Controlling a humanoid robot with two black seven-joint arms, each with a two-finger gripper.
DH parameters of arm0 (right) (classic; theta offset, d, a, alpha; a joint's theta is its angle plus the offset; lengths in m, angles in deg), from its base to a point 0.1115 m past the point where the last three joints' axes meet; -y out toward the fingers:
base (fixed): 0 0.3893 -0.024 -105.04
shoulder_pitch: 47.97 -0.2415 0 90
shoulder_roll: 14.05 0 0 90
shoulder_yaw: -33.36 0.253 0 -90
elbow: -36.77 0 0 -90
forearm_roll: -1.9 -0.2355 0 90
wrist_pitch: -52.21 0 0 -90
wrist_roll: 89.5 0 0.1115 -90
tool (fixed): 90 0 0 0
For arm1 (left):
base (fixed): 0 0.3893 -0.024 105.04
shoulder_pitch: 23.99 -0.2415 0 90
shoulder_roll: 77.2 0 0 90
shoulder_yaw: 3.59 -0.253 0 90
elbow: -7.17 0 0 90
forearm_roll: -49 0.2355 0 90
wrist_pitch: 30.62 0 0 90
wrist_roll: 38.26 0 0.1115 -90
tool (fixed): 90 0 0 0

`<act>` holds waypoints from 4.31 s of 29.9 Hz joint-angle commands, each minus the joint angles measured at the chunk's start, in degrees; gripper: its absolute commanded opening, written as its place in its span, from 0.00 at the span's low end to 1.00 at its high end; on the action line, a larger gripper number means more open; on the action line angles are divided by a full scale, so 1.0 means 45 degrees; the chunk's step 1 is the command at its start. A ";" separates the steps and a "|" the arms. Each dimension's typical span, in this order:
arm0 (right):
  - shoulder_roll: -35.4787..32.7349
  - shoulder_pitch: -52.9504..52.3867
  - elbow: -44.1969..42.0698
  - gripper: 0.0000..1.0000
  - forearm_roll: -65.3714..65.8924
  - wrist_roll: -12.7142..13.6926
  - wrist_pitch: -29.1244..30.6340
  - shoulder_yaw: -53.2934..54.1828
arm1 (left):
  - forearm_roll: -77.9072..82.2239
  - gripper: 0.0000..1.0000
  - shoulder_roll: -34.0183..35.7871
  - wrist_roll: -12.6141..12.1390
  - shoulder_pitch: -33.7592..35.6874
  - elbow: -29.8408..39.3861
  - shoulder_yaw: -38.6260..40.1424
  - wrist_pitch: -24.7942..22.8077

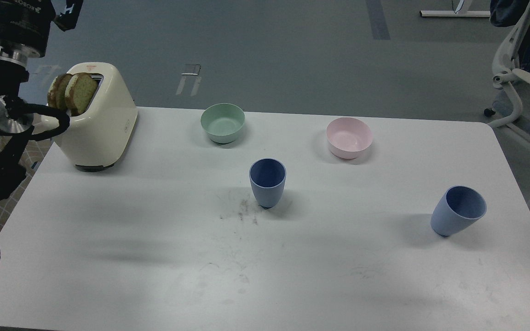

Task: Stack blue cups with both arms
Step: 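Open the left gripper and withdraw it from the cup, then reach the right gripper to the blue cup nearest it and grasp, then lift the blue cup and carry it above the centered cup, then lower the held cup into the centered blue cup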

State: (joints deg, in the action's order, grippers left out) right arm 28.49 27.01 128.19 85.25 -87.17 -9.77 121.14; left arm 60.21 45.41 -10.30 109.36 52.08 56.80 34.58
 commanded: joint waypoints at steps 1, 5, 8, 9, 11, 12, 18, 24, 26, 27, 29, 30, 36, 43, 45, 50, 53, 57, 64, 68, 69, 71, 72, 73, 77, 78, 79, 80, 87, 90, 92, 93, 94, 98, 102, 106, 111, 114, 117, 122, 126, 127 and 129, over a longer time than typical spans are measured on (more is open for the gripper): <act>-0.0019 0.0017 0.0017 1.00 0.2139 -0.0205 -0.0003 -0.1164 | -0.0187 0.97 0.0019 -0.0158 -0.0297 -0.0039 -0.0001 0.0140; 0.0390 0.0796 -0.0801 1.00 0.4404 -0.0244 -0.0003 -0.1653 | -0.0206 0.97 -0.0040 -0.0217 -0.0336 -0.0274 -0.0001 0.0082; 0.0490 0.1091 -0.0940 1.00 0.4760 -0.0283 -0.0003 -0.1867 | -0.0206 0.97 -0.0059 -0.0217 -0.0336 -0.0274 -0.0001 0.0082; 0.0432 0.1188 -0.0940 1.00 0.4780 -0.0283 -0.0003 -0.1965 | -0.0206 0.97 -0.0059 -0.0217 -0.0336 -0.0274 -0.0001 0.0082; 0.0276 0.1540 -0.0902 1.00 0.4780 -0.0303 -0.0003 -0.2568 | -0.0206 0.97 -0.0118 -0.0198 -0.0336 -0.0274 -0.0001 0.0140; 0.0178 0.1560 -0.0882 1.00 0.4780 -0.0322 -0.0003 -0.2726 | -0.0206 0.97 -0.0157 -0.0198 -0.0336 -0.0255 -0.0001 0.0140; -0.0272 0.1580 -0.0940 1.00 0.4800 -0.1064 -0.0003 -0.3840 | -0.0206 0.97 -0.0177 -0.0178 -0.0317 -0.0137 -0.0001 0.0531; -0.0253 0.1892 -0.1291 0.96 0.5032 -0.1045 -0.0003 -0.4134 | -0.0187 0.97 -0.0196 -0.0237 -0.0297 -0.0118 -0.0001 0.0589; -0.0136 0.1893 -0.1526 0.94 0.5462 -0.1025 -0.0003 -0.4134 | -0.0187 0.97 -0.0215 -0.0256 -0.0297 -0.0118 -0.0001 0.0590; -0.0116 0.1893 -0.1604 0.93 0.5560 -0.1025 -0.0003 -0.4134 | -0.0187 0.97 -0.0216 -0.0256 -0.0297 -0.0118 -0.0001 0.0590; -0.0096 0.1893 -0.1741 0.87 0.5698 -0.1006 -0.0003 -0.4173 | -0.0187 0.97 -0.0216 -0.0256 -0.0297 -0.0118 -0.0021 0.0570; -0.0096 0.1893 -0.1761 0.83 0.5698 -0.0987 -0.0003 -0.4192 | -0.0187 0.97 -0.0196 -0.0256 -0.0317 -0.0118 -0.0021 0.0570; 0.0254 0.1893 -0.1702 0.58 0.5679 -0.0928 -0.0003 -0.4173 | -0.0167 0.97 -0.0215 -0.0256 -0.0317 -0.0118 -0.0040 0.0590; 0.0353 0.1893 -0.1761 0.37 0.5679 -0.0772 -0.0003 -0.4232 | -0.0206 0.97 -0.0450 -0.0100 -0.0317 -0.0118 -0.0001 0.0628; 0.0353 0.1893 -0.1741 0.35 0.5659 -0.0752 -0.0003 -0.4406 | -0.0206 0.97 -0.0469 -0.0100 -0.0297 -0.0118 0.0019 0.0822; 0.0411 0.1893 -0.1800 0.25 0.5659 -0.0752 -0.0003 -0.4486 | -0.0148 0.97 -0.0586 -0.0119 -0.0297 -0.0118 -0.0020 0.0902; 0.0470 0.1893 -0.1800 0.07 0.5679 -0.0732 -0.0003 -0.4544 | -0.0109 0.97 -0.0606 -0.0139 -0.0297 -0.0098 -0.0040 0.0882; 0.0490 0.1854 -0.1819 0.00 0.5581 -0.0732 -0.0003 -0.4525 | -0.0128 0.97 -0.0587 -0.0178 -0.0278 -0.0118 -0.0098 0.0863; 0.0412 0.1503 -0.1566 0.00 0.5483 -0.0849 -0.0003 -0.4000 | -0.0109 0.97 -0.0548 -0.0198 -0.0219 -0.0079 -0.0138 0.0804; 0.0431 0.0472 -0.1546 0.00 0.4861 -0.0869 -0.0003 -0.3023 | -0.0109 0.97 -0.0470 -0.0217 -0.0219 0.0038 -0.0118 0.0824; 0.0431 0.0119 -0.1565 0.00 0.4646 -0.0869 -0.0003 -0.3001 | -0.0109 0.97 -0.0469 -0.0217 -0.0200 0.0077 -0.0118 0.0863; 0.0470 -0.1072 -0.1565 0.00 0.4001 -0.0752 -0.0003 -0.2982 | -0.0109 0.97 -0.0450 -0.0237 -0.0200 0.0253 -0.0118 0.0902; 0.0489 -0.1714 -0.1527 0.00 0.3631 -0.0675 -0.0003 -0.2982 | -0.0109 0.97 -0.0450 -0.0256 -0.0200 0.0350 -0.0118 0.0941; 0.0509 -0.2049 -0.1488 0.00 0.3492 -0.0577 -0.0003 -0.2962 | -0.0109 0.97 -0.0469 -0.0256 -0.0200 0.0390 -0.0118 0.0960; 0.1464 -0.4081 -0.0707 0.00 0.3315 0.0555 -0.0003 -0.3371 | -0.0109 0.97 -0.0450 -0.0256 -0.0083 0.0390 -0.0138 0.0961; 0.1950 -0.4625 -0.0532 0.00 0.3315 0.0866 -0.0003 -0.3759 | -0.0089 0.97 -0.0450 -0.0256 -0.0082 0.0390 -0.0157 0.0941; 0.2206 -0.4902 -0.0453 0.00 0.3315 0.1004 -0.0003 -0.3976 | -0.0089 0.97 -0.0450 -0.0256 -0.0082 0.0390 -0.0157 0.0941; 0.2440 -0.5156 -0.0394 0.00 0.3315 0.1122 -0.0003 -0.4248 | -0.0089 0.97 -0.0450 -0.0256 -0.0082 0.0390 -0.0157 0.0941; 0.5037 -0.7108 -0.0451 0.00 0.3393 0.1610 -0.0003 -0.7799 | -0.0011 0.97 -0.0352 -0.0431 0.0131 0.0196 -0.0255 0.0746; 0.5624 -0.7560 -0.0569 0.00 0.3413 0.1923 -0.0003 -0.9402 | -0.0011 0.98 -0.0372 -0.1074 0.0211 0.0117 -0.0216 0.0746; 0.5898 -0.7483 -0.0570 0.00 0.3413 0.2079 -0.0003 -1.0106 | -0.0069 0.98 -0.0391 -0.1329 0.0211 0.0117 -0.0138 0.0746; 0.5996 -0.7444 -0.0569 0.00 0.3432 0.2177 -0.0003 -1.0323 | -0.0069 0.98 -0.0391 -0.1350 0.0211 0.0097 -0.0138 0.0746; 0.6171 -0.7405 -0.0589 0.00 0.3452 0.2390 -0.0003 -1.0751 | -0.0050 0.98 -0.0411 -0.1350 0.0211 0.0116 -0.0080 0.0746; 0.6466 -0.7404 -0.0978 0.00 0.3530 0.2685 -0.0003 -1.1496 | -0.0089 0.98 -0.0547 -0.1350 0.0211 0.0117 -0.0021 0.0765; 0.6466 -0.7424 -0.1058 0.00 0.3589 0.2900 -0.0003 -1.1536 | -0.0148 0.98 -0.0626 -0.1350 0.0191 0.0136 -0.0001 0.0765; 0.6447 -0.7268 -0.1116 0.00 0.3667 0.2998 -0.0003 -1.1614 | -0.0128 0.98 -0.0762 -0.1370 0.0094 0.0175 -0.0021 0.0765; 0.6466 -0.6994 -0.1312 0.00 0.3667 0.2998 -0.0003 -1.1595 | -0.0128 0.98 -0.0743 -0.1370 0.0093 0.0175 -0.0021 0.0765; 0.6505 -0.6994 -0.1312 0.00 0.3667 0.2998 -0.0003 -1.1595 | -0.0148 0.98 -0.0723 -0.1370 0.0093 0.0175 -0.0021 0.0746; 0.6564 -0.6975 -0.1350 0.00 0.3667 0.2998 -0.0003 -1.1615 | -0.0128 0.98 -0.0723 -0.1370 0.0093 0.0175 -0.0021 0.0746; 0.6583 -0.6974 -0.1448 0.11 0.3667 0.2998 -0.0003 -1.1673 | -0.0147 0.98 -0.0724 -0.1350 0.0093 0.0175 -0.0021 0.0746; 0.6583 -0.6955 -0.1448 0.20 0.3667 0.2998 -0.0003 -1.1673 | -0.0128 0.98 -0.0743 -0.1350 0.0093 0.0175 -0.0021 0.0746; 0.6583 -0.6936 -0.1448 0.22 0.3647 0.2998 -0.0003 -1.1673 | -0.0128 0.98 -0.0743 -0.1350 0.0093 0.0175 -0.0021 0.0746; 0.6583 -0.6761 -0.1429 0.23 0.3647 0.2998 -0.0003 -1.1673 | -0.0128 0.98 -0.0743 -0.1350 0.0074 0.0175 -0.0021 0.0746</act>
State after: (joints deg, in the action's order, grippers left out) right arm 58.12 -4.26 121.67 101.71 -73.68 -9.80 68.60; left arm 59.58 42.12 -16.39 109.78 52.87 56.70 37.93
